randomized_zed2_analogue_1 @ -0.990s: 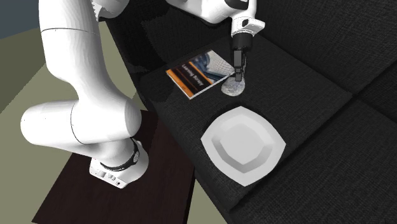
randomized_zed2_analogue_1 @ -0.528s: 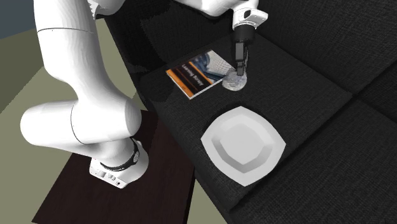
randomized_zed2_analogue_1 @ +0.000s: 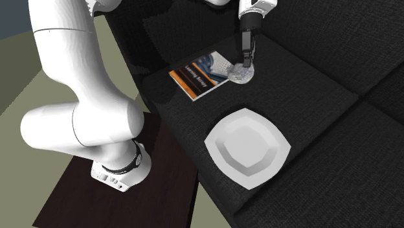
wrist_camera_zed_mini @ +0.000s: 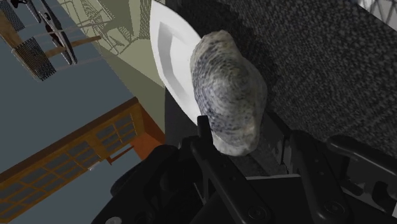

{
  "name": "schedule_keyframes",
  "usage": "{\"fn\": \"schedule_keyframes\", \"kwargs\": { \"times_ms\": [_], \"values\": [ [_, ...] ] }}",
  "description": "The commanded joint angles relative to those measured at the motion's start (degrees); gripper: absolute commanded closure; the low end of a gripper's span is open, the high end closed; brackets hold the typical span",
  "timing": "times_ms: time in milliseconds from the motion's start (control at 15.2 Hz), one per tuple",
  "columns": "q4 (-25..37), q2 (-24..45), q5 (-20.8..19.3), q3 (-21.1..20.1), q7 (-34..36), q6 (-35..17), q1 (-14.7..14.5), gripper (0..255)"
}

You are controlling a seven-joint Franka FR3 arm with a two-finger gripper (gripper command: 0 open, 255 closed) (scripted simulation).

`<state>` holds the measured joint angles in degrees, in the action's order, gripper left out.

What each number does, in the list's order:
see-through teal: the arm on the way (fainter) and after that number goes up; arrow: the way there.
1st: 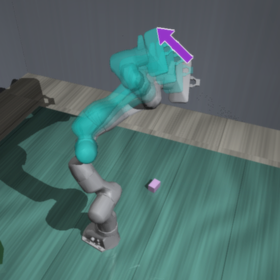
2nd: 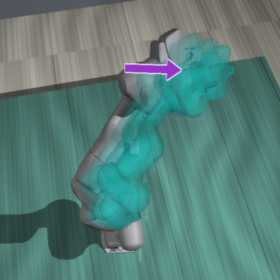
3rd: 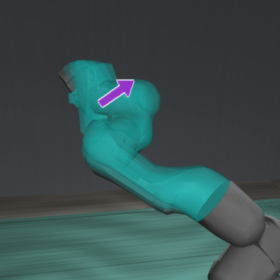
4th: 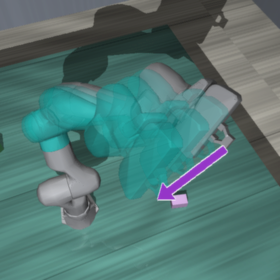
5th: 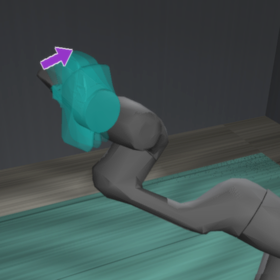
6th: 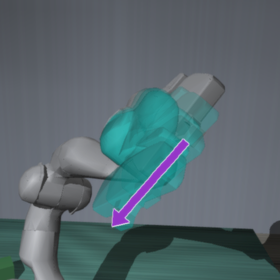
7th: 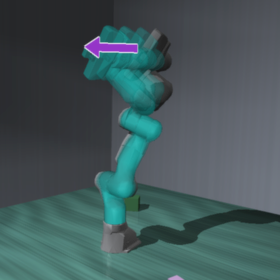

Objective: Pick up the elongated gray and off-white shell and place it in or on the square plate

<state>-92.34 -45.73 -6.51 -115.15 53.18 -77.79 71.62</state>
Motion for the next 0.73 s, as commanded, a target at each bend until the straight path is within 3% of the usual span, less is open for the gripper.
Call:
{"fn": "schedule_keyframes", "kwargs": {
  "times_ms": [0,198,660],
  "values": [
    [0.46,0.70,-0.66,0.64,-0.50,0.93,-0.34,255],
    [1.42,1.37,-1.39,1.31,-1.20,2.23,-0.56,255],
    [-15.53,10.93,-9.08,10.09,-0.89,-7.02,-8.25,255]
  ]
}}
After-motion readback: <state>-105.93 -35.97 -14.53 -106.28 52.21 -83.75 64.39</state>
